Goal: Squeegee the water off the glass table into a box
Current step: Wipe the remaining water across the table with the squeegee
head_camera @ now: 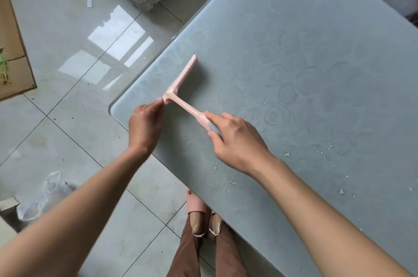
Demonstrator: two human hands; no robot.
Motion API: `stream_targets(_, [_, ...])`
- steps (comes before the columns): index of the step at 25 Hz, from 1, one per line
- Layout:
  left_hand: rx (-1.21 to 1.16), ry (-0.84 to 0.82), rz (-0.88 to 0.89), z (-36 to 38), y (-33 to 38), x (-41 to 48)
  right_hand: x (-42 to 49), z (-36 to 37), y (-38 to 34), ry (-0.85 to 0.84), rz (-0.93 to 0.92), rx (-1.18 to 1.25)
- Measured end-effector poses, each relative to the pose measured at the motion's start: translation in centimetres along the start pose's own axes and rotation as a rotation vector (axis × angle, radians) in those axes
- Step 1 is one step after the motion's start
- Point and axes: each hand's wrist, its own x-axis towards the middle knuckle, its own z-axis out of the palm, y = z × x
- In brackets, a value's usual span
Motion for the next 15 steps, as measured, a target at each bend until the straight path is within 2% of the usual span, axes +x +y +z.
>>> stream_targets(5, [-0.048,-0.133,0.209,5.0,6.9,-8.5,-11.8,-2.3,7.6,-0.032,0.146,0.106])
stream_targets(8, [-0.121,-0.236,0.180,5.3,9.8,-11.5,-15.5,-3.4,9.2,-0.028,0.180,0.056])
stream_targets(10, [-0.125,-0.241,0.174,3.6,8.7,-10.4,-14.5,-3.8,7.5,0.000,0.098,0.032])
stream_targets(13, [-0.027,-0.129,0.237,0.0,4.4,-6.4,-9.5,-2.7,3.7,0.020,-0.030,0.021])
stream_targets(15, [0.017,-0.088,0.144,-1.0,2.5,-4.4,-5.7,-1.3,2.2,-0.007,-0.061,-0.025])
